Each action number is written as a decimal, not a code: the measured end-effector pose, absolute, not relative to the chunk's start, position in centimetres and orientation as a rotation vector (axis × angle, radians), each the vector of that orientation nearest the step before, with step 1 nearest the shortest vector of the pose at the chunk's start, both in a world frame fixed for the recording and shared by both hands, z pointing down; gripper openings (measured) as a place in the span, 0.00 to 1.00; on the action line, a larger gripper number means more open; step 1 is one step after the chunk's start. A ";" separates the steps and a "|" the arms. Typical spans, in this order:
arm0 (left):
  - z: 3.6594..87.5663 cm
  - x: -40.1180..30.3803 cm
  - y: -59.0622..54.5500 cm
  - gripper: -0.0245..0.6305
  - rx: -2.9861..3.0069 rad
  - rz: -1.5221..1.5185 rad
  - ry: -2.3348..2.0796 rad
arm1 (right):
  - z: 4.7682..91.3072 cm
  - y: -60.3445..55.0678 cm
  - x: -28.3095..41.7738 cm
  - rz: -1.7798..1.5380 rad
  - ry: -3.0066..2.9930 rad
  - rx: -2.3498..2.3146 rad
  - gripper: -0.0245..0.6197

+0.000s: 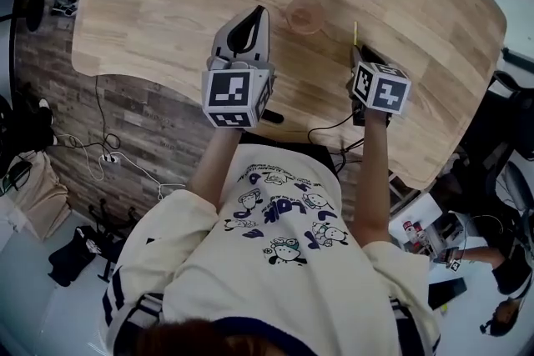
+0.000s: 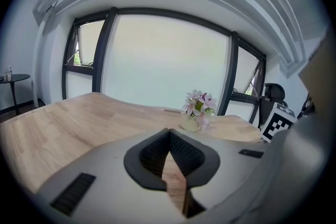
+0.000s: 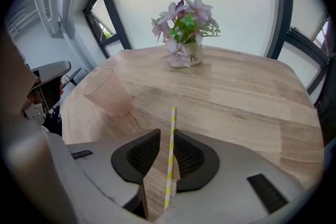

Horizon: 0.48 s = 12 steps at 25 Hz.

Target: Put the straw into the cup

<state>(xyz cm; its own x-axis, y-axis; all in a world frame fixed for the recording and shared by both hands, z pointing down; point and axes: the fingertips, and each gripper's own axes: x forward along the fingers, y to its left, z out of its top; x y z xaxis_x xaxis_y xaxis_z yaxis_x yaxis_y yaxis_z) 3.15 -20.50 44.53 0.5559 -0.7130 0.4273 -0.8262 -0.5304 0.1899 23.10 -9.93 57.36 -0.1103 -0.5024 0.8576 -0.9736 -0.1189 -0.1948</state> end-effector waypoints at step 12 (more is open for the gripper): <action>46.9 3.0 -22.1 0.09 2.396 0.457 -1.174 | 59.7 -10.0 23.3 1.198 -1.522 1.522 0.16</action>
<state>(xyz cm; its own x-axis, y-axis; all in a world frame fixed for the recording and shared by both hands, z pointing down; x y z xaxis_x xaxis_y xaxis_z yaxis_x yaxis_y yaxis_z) 2.97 -22.14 46.89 0.5870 -0.6607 0.4678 -0.8030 -0.5484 0.2332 23.26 -10.00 59.68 -0.0999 -0.3742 0.9219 -0.9840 -0.0999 -0.1472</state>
